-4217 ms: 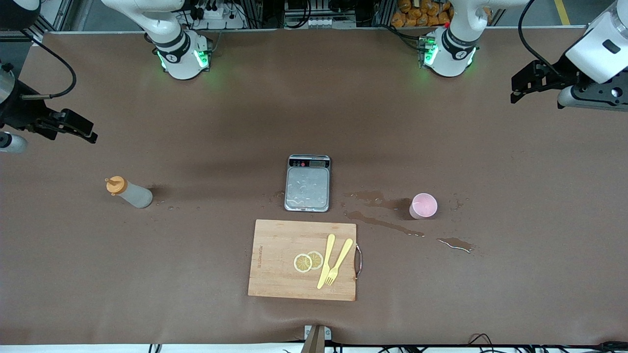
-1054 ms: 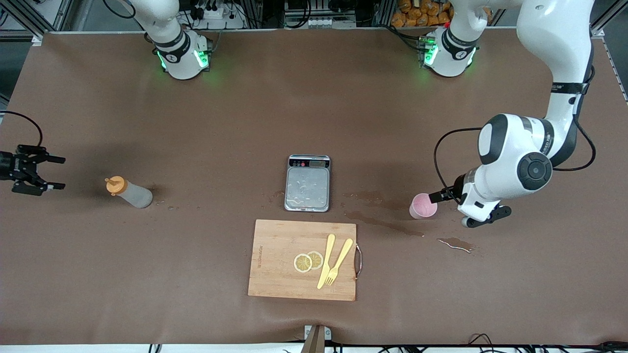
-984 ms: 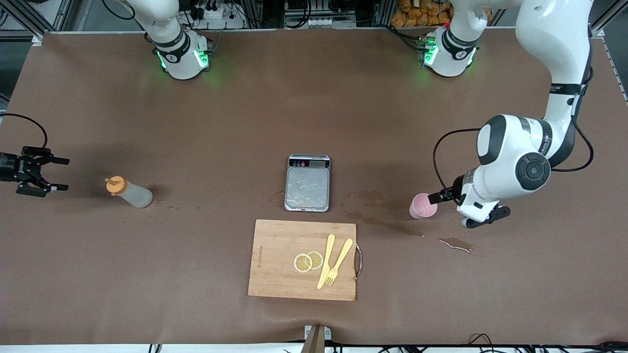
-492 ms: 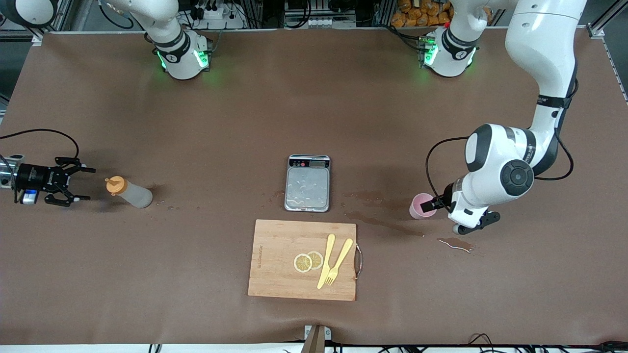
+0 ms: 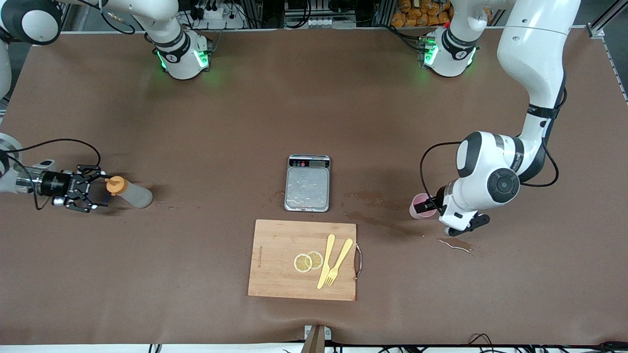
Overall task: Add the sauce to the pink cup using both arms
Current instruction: 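Grasp the pink cup with the left gripper while the right gripper grasps the bottle, then carry the pink cup onto the scale with the left gripper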
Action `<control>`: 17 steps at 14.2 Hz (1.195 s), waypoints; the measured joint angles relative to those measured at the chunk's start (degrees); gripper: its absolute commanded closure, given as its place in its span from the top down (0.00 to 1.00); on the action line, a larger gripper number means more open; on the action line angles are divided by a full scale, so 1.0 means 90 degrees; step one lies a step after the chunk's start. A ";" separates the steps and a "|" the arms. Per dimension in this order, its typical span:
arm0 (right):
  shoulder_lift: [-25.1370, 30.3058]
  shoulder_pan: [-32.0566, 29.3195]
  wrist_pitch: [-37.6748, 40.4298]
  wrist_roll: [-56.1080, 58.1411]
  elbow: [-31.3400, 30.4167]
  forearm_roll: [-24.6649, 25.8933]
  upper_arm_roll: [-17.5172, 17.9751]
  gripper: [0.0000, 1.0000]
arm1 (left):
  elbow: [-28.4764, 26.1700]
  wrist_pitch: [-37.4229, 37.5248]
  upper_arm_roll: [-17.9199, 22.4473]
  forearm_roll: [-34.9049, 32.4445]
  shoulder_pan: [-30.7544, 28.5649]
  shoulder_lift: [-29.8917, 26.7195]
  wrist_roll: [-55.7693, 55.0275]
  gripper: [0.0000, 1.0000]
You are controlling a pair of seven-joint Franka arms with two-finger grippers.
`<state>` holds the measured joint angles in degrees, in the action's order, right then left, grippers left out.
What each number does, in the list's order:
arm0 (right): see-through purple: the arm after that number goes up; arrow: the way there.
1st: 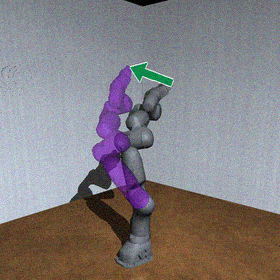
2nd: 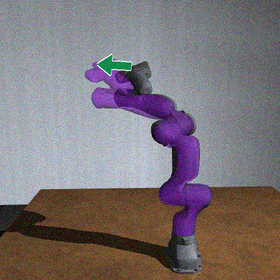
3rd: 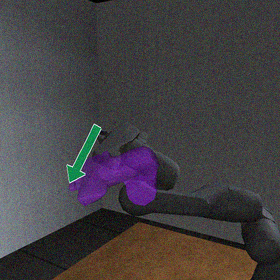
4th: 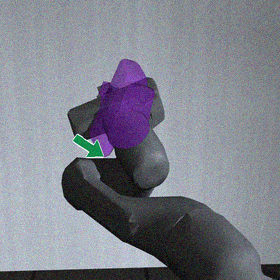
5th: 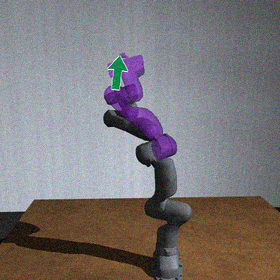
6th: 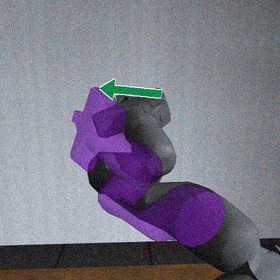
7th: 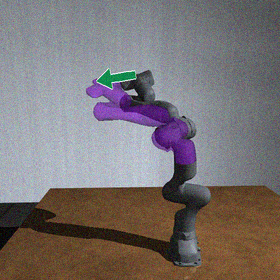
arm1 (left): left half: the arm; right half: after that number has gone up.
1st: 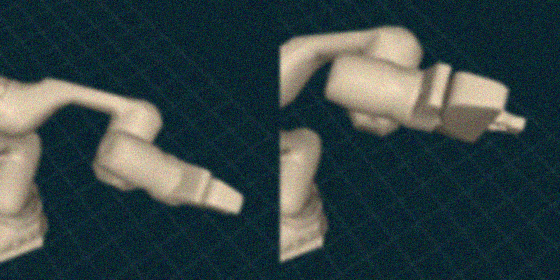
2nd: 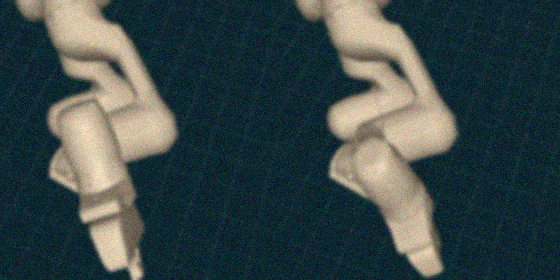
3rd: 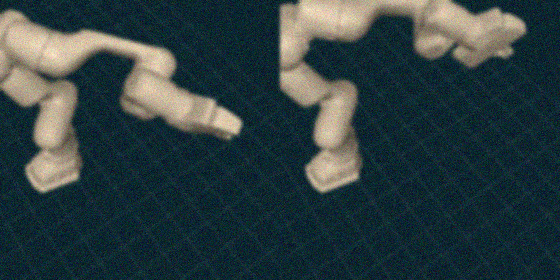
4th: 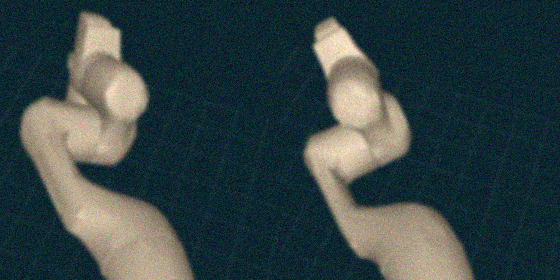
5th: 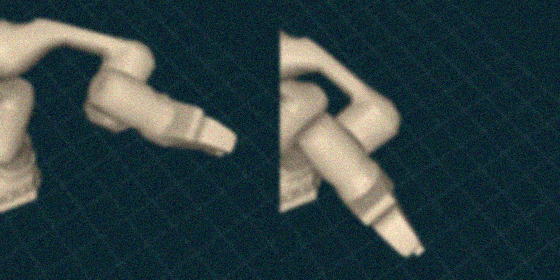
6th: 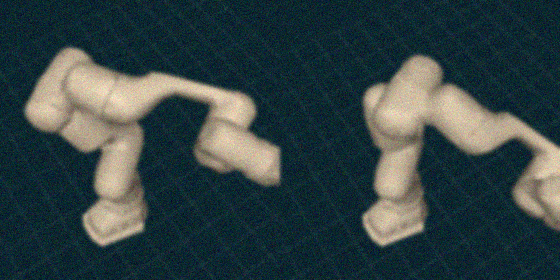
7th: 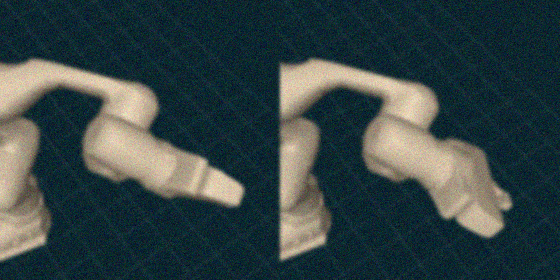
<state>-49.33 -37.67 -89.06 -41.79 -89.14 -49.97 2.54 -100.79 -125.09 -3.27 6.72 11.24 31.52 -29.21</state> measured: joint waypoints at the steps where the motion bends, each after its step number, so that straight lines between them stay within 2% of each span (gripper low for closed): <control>1: -0.0096 0.0000 0.0003 0.0000 0.0002 -0.0071 0.0005 1.00 | 0.0016 -0.0010 0.0003 -0.0035 0.0000 0.0042 0.0000 1.00; 4: -0.0222 0.0000 0.0017 0.0000 0.0008 -0.0137 0.0036 1.00 | 0.0028 -0.0029 0.0004 -0.0162 0.0001 0.0133 0.0000 1.00; 5: -0.0250 0.0000 0.0029 0.0000 0.0008 -0.0175 0.0040 1.00 | 0.0028 -0.0078 0.0004 -0.0202 0.0002 0.0174 0.0000 0.90; 6: -0.0269 0.0001 0.0048 0.0000 0.0008 -0.0194 0.0057 1.00 | 0.0028 -0.0137 0.0004 -0.0234 0.0003 0.0208 0.0000 0.49; 7: -0.0277 0.0008 0.0059 0.0000 0.0008 -0.0200 0.0085 1.00 | 0.0029 -0.0176 0.0004 -0.0248 0.0003 0.0226 0.0000 0.18; 8: -0.0278 0.0023 0.0061 0.0000 0.0008 -0.0202 0.0108 1.00 | 0.0029 -0.0185 0.0004 -0.0267 0.0007 0.0234 0.0000 0.00; 17: -0.0466 0.0154 0.0064 0.0351 0.0009 -0.0215 0.0179 1.00 | 0.0091 -0.0195 0.0001 -0.0606 0.0190 0.0295 0.0000 0.00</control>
<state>-53.52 -36.28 -88.49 -38.62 -89.06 -51.90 4.15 -99.97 -126.84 -3.27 1.27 12.95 34.17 -29.21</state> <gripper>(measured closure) 0.000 0.952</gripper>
